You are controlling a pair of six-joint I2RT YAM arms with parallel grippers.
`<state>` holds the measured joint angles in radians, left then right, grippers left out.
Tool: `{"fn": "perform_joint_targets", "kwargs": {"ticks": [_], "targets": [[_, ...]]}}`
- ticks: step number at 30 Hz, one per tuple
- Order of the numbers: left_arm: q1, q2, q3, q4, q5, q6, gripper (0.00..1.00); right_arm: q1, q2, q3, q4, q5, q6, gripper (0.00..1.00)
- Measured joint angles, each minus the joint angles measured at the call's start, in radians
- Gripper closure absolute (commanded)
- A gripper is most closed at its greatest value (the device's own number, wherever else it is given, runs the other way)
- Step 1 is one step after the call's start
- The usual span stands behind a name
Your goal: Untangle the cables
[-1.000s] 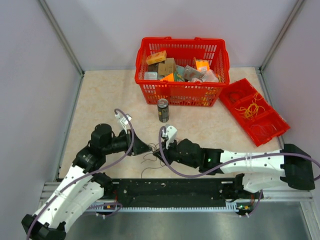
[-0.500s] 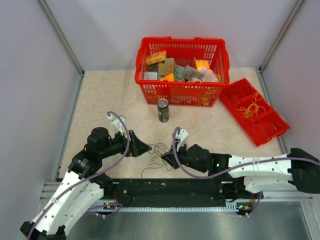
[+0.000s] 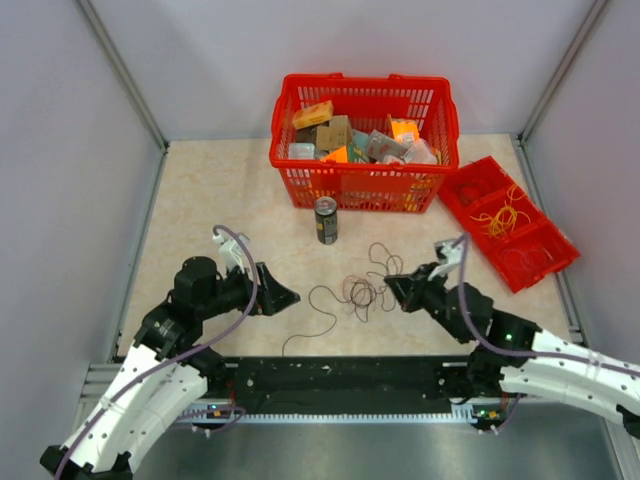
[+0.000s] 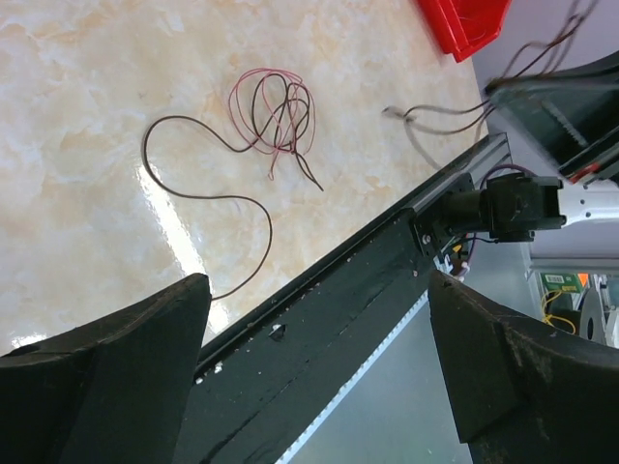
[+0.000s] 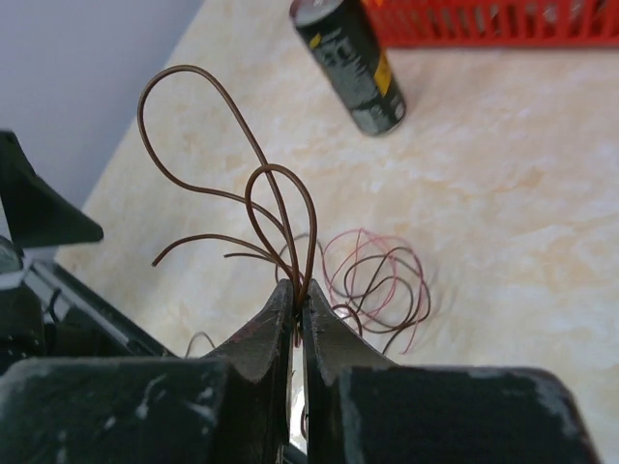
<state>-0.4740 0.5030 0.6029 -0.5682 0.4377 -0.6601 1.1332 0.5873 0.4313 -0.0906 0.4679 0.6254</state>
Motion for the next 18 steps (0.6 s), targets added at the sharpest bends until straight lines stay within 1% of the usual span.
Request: {"fn": "perform_joint_targets", "kwargs": {"ticks": [4, 8, 11, 13, 15, 18], "targets": [[0.000, 0.008, -0.005, 0.003, 0.011, -0.004, 0.04, -0.033, -0.188, 0.000, -0.099, 0.083, 0.011, 1.00], [0.000, 0.008, -0.018, 0.017, 0.022, -0.014, 0.04, -0.047, -0.278, 0.000, -0.224, 0.213, 0.053, 1.00], [0.000, 0.008, -0.026, 0.018, 0.029, -0.018, 0.04, -0.091, -0.287, 0.002, -0.313, 0.295, 0.076, 1.00], [0.000, 0.008, -0.027, 0.019, 0.037, -0.020, 0.04, -0.148, -0.274, 0.014, -0.375, 0.336, 0.080, 1.00], [0.000, 0.007, -0.027, 0.019, 0.042, -0.022, 0.04, -0.226, -0.244, 0.048, -0.423, 0.349, 0.082, 1.00], [0.000, 0.002, -0.030, 0.022, 0.046, -0.023, 0.04, -0.375, -0.187, 0.123, -0.451, 0.343, 0.084, 1.00]]}}
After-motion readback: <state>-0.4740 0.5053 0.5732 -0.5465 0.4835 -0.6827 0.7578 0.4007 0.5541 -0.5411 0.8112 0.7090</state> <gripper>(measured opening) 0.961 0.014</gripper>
